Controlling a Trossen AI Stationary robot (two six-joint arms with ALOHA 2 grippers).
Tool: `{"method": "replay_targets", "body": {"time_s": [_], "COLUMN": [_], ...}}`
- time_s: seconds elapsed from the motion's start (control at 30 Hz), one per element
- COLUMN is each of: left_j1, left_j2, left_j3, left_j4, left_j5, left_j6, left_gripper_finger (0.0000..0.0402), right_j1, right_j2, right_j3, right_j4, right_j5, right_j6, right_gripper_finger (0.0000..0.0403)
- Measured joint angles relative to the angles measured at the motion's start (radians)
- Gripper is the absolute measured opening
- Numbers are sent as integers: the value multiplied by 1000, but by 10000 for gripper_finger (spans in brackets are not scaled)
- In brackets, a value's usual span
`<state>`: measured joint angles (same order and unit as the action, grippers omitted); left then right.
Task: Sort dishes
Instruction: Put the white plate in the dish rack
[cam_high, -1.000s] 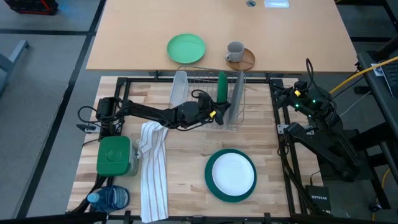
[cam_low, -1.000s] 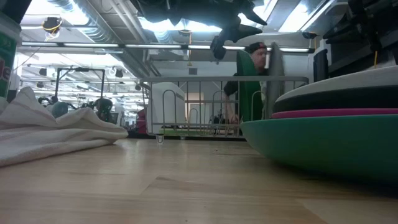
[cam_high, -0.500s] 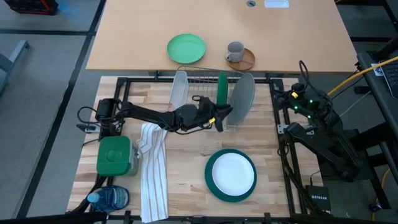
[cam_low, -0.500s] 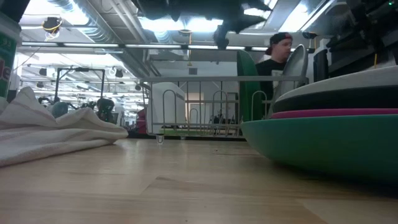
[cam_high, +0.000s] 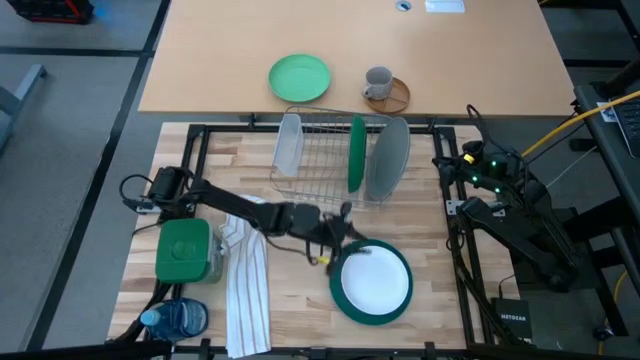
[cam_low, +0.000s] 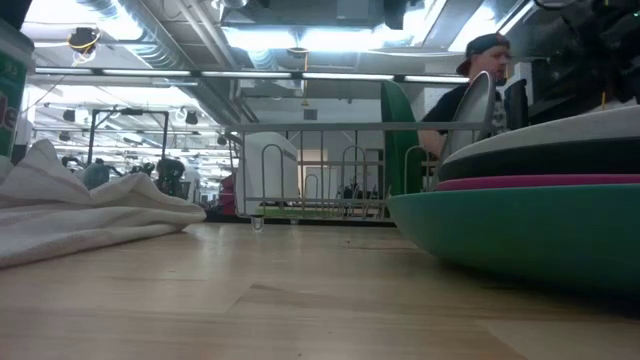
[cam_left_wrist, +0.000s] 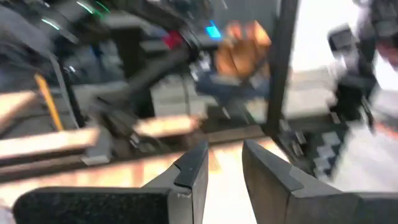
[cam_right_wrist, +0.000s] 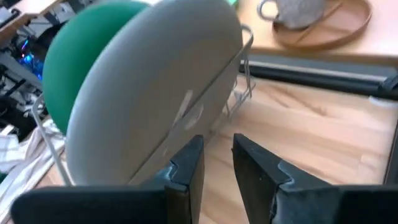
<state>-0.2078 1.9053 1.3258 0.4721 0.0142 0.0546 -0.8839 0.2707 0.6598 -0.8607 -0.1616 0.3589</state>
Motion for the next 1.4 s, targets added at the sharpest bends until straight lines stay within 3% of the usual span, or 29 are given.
{"method": "replay_targets", "body": {"time_s": [0.4,0.67,0.97,1.17,1.4], "left_j1": [-87,-108,-133,-122,-118], "left_j2": [0,0,0,6,105], "left_j3": [0,0,0,0,0], "left_j4": [-331,-466,-492,-486,-339], "left_j5": [2,1,2,2,32], "left_j6": [-90,-41,290,323,321], "left_gripper_finger": [89,149,165,159,159], "right_j1": [0,0,0,0,0], "right_j2": [0,0,0,0,0], "right_j3": [0,0,0,0,0], "right_j4": [-100,-110,-153,-162,-162], "right_j5": [-125,-173,-172,-135,-99], "right_j6": [110,202,220,221,220], "right_gripper_finger": [89,89,89,89,89]}}
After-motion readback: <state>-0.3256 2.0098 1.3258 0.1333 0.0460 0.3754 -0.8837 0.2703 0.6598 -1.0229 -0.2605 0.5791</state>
